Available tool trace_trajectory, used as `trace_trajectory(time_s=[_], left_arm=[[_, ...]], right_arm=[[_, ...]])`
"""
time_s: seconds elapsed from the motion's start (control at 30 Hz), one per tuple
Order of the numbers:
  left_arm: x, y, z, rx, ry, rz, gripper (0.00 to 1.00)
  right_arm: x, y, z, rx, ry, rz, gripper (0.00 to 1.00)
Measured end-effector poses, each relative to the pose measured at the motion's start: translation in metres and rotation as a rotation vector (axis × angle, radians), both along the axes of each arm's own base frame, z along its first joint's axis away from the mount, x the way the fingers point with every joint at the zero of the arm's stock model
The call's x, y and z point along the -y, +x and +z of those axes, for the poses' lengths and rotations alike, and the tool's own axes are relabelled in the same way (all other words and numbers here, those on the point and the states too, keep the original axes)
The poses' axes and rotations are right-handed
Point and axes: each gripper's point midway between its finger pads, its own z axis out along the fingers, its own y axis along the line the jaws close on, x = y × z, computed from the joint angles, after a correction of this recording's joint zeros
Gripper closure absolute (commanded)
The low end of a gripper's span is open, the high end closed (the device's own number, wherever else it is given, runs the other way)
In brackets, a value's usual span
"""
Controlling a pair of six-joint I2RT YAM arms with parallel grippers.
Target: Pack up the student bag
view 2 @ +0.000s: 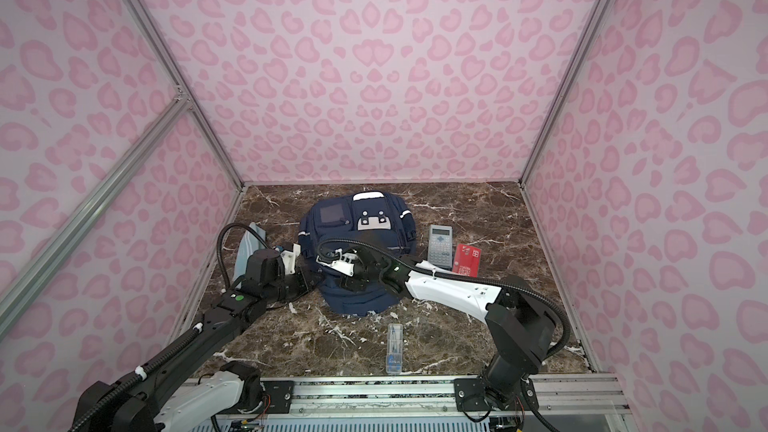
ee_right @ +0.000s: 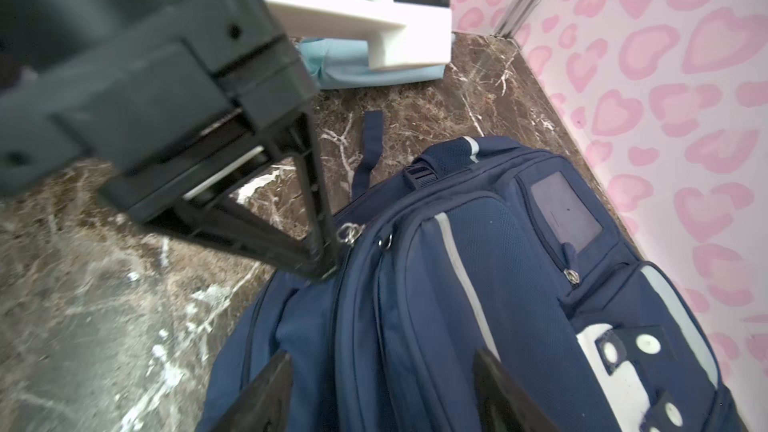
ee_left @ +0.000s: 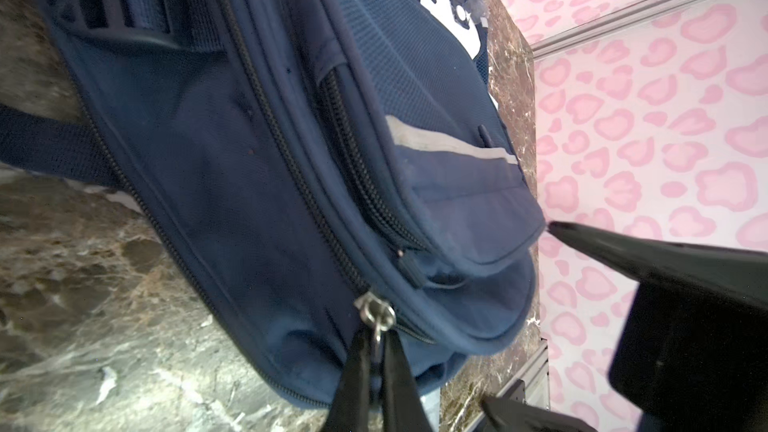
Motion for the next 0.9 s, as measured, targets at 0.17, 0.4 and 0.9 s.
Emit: trace_trajectory(time_s=[0.17, 0.4, 0.9], left_arm=[[0.002, -0.001, 0.005, 0.008, -0.017, 0.002, 0.97], [-0.024, 0.02, -0.004, -0.016, 0.039, 0.066, 0.97], [-0.024, 0.052, -0.009, -0.076, -0.025, -0.044, 0.97]], right_arm=[[-0.006, 0.01, -0.013, 0.007, -0.037, -0.039, 0.83], [-0.002, -0.002, -0.015, 0.044, -0.061, 0.041, 1.0], [0.01, 0.005, 0.003, 0.175, -0.049, 0.153, 1.0]])
